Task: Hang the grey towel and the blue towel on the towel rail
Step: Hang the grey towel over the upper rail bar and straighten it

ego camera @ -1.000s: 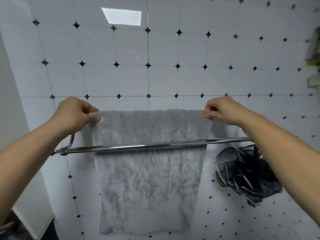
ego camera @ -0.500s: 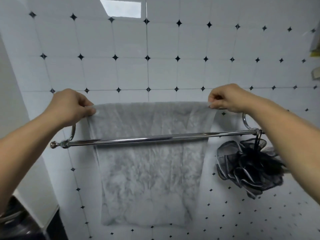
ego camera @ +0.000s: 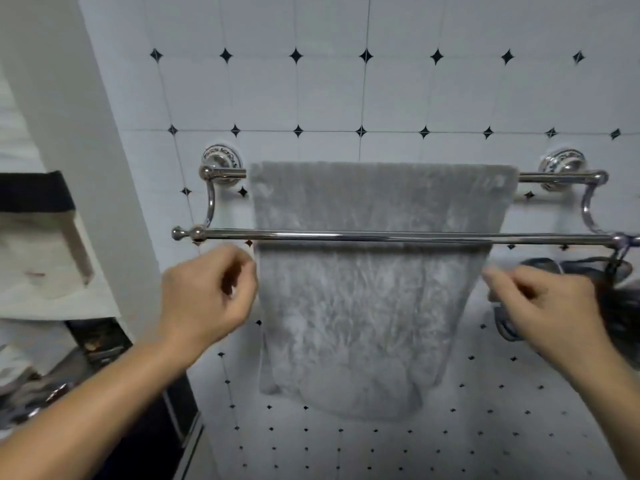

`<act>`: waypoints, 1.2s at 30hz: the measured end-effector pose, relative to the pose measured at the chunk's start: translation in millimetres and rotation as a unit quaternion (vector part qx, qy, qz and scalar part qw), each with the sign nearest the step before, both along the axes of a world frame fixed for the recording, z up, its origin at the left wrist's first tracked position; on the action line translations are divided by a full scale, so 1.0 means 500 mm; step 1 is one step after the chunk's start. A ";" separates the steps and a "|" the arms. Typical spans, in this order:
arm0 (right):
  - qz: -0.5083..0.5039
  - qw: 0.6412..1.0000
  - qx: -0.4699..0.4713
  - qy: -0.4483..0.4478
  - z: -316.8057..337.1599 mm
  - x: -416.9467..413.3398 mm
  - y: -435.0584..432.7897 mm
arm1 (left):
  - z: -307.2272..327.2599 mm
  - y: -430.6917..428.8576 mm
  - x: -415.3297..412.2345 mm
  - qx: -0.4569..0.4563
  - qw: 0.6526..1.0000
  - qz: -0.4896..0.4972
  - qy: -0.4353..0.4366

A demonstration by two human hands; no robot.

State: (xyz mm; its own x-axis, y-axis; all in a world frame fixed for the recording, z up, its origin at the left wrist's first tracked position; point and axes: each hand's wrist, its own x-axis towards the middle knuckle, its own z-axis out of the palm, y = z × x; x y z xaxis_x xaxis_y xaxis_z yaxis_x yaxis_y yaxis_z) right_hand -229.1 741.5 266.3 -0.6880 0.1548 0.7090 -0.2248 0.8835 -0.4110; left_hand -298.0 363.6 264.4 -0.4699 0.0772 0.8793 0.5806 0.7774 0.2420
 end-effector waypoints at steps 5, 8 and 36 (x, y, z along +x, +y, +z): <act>-0.078 0.958 -0.149 -0.232 -0.072 -0.123 0.020 | -0.119 0.004 -0.105 0.156 0.915 -0.010 -0.372; 0.006 0.917 -0.295 -0.269 -0.085 -0.172 0.025 | -0.139 0.022 -0.159 0.211 0.889 -0.074 -0.399; -0.215 0.912 0.115 -0.330 -0.006 -0.125 0.006 | -0.105 0.026 -0.142 0.358 0.862 -0.176 -0.311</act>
State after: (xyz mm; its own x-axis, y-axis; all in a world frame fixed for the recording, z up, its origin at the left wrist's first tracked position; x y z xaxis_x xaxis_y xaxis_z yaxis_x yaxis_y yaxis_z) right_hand -291.4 744.6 263.1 -0.8874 0.4102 0.2105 0.3921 0.9116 -0.1235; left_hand -369.2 376.3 212.1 -0.9265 -0.1466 0.3465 0.3347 0.0998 0.9370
